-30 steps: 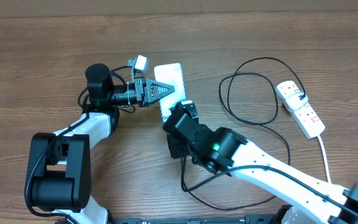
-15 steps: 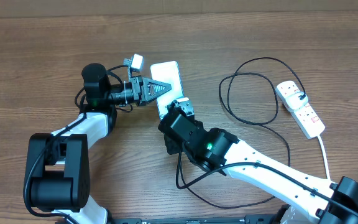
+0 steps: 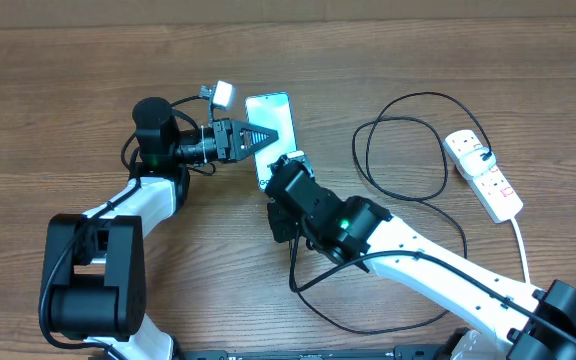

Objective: Plug charger to phone and switch on socket
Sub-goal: 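Lower the phone with the left gripper and lay it flat on the table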

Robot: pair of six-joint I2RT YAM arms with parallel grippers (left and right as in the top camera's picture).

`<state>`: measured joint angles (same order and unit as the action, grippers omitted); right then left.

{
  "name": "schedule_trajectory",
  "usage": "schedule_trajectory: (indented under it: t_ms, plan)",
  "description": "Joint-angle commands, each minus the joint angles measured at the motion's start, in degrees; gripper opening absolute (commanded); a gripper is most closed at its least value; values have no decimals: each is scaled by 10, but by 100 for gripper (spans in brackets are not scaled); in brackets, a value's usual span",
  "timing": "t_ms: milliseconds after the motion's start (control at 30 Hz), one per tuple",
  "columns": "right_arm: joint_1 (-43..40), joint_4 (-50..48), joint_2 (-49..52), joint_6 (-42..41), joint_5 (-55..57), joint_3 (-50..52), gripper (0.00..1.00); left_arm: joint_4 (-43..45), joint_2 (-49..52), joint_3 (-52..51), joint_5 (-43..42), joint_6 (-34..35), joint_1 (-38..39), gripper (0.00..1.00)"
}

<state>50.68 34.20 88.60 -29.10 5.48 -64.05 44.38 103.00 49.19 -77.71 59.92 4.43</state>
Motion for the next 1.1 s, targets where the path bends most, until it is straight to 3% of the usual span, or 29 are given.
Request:
schedule_trajectory:
  t_ms: [0,167,300,333,533,700,933,1067]
  plan:
    - [-15,-68,-8,22,19,-56,4,-9,0,-15,-103,-9,54,4]
    - [-20,-51,-15,21,7,-72,4,-9,0,-15,-104,-9,54,4]
    - [-20,12,-26,21,3,-72,30,-10,0,-15,-75,-37,54,4]
    - [-20,44,-41,19,-7,-73,41,-14,0,-15,-44,-45,54,4]
    - [-27,165,-138,19,-15,-75,69,-92,0,-15,56,-55,63,4]
    - [-47,269,-241,19,27,-75,94,-197,0,-14,154,-123,109,4]
    - [-57,321,-331,19,91,-74,100,-492,1,5,309,-330,139,4]
    - [-57,306,-330,19,90,-72,100,-575,1,9,295,-417,118,4]
